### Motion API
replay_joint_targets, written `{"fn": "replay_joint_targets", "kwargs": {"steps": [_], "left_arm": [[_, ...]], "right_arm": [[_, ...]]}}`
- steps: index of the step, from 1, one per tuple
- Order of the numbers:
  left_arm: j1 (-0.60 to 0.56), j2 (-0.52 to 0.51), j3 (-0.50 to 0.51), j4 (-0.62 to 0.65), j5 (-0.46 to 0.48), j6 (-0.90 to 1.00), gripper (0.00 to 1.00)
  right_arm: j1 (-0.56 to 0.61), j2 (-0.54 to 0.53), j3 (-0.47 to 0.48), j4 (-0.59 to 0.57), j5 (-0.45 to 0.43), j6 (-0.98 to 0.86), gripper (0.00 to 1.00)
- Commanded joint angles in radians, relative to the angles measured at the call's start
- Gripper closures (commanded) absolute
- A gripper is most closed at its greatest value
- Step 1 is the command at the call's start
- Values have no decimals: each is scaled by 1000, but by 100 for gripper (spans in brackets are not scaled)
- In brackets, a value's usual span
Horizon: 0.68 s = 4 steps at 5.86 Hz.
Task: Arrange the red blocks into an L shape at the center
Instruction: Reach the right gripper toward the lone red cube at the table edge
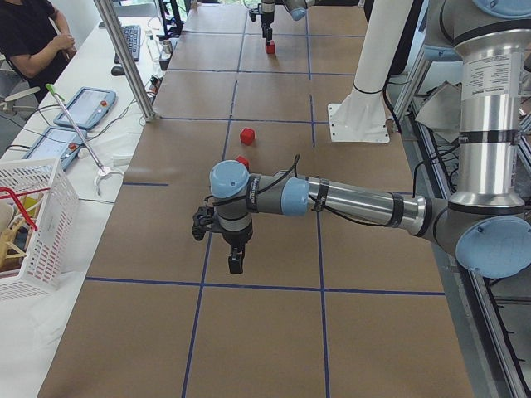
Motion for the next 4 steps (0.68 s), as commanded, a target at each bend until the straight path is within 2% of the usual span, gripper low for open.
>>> {"fn": "replay_joint_targets", "kwargs": {"steps": [1, 4], "left_arm": [[0, 0, 0, 0, 0, 0, 0], [-2, 0, -8, 0, 0, 0, 0]], "right_arm": [[-15, -14, -10, -5, -16, -74, 0], [-33, -13, -40, -5, -34, -89, 0]]}}
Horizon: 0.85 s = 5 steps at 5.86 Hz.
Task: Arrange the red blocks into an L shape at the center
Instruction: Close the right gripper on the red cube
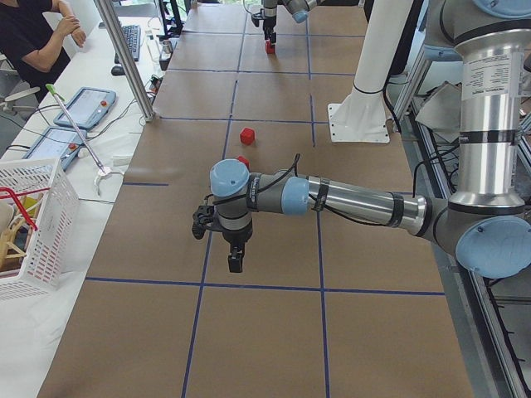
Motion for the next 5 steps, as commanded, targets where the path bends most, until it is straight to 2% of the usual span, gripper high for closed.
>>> {"fn": "replay_joint_targets", "kwargs": {"steps": [1, 2, 3, 4, 5], "left_arm": [[1, 0, -1, 0, 0, 0, 0], [1, 0, -6, 0, 0, 0, 0], [0, 2, -11, 0, 0, 0, 0], [0, 12, -23, 0, 0, 0, 0], [0, 12, -23, 0, 0, 0, 0]], "right_arm": [[-8, 8, -7, 0, -1, 2, 39], [-8, 11, -6, 1, 8, 4, 97], [-13, 14, 8, 3, 13, 13, 100], [-27, 15, 123, -5, 13, 86, 100], [-107, 66, 199, -6, 8, 261, 100]]}}
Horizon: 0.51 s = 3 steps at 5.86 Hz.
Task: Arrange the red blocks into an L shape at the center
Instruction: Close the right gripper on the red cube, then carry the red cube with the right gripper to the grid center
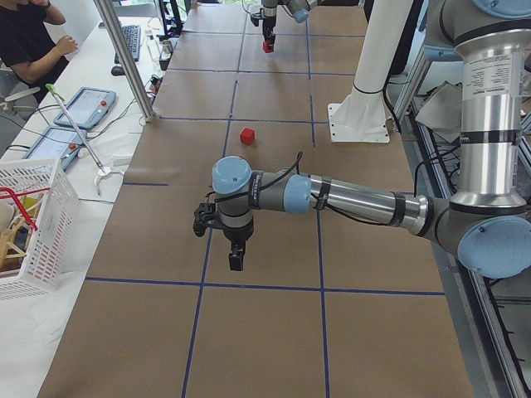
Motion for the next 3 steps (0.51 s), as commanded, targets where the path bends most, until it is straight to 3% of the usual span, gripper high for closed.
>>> {"fn": "replay_joint_targets", "kwargs": {"steps": [1, 2, 3], "left_arm": [[1, 3, -9, 0, 0, 0, 0], [0, 3, -9, 0, 0, 0, 0], [0, 3, -11, 0, 0, 0, 0]], "right_arm": [[-161, 163, 84, -27, -15, 323, 100], [-256, 334, 84, -159, -71, 474, 100], [-333, 541, 81, -389, -151, 554, 100]]}}
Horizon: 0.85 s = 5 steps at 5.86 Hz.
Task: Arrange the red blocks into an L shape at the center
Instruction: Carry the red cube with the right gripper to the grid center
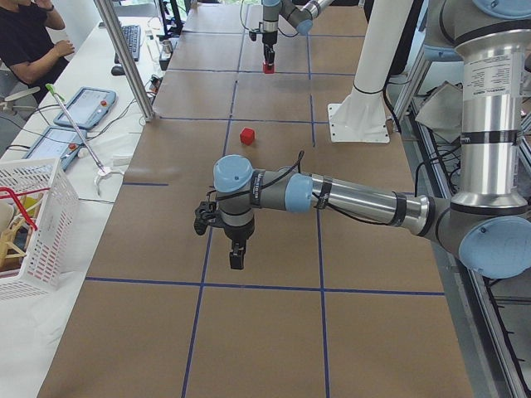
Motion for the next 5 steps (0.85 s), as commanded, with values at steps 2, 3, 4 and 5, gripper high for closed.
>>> {"fn": "replay_joint_targets", "kwargs": {"steps": [2, 3, 4, 5], "left_arm": [[1, 0, -3, 0, -30, -2, 0], [1, 0, -1, 0, -31, -2, 0], [1, 2, -1, 2, -31, -2, 0], [1, 2, -1, 0, -32, -2, 0]], "right_arm": [[-188, 464, -128, -358, -183, 283, 100], [-198, 566, -257, -356, -211, 300, 100], [-206, 634, -372, -355, -220, 334, 99], [-221, 630, -390, -356, -223, 356, 98]]}}
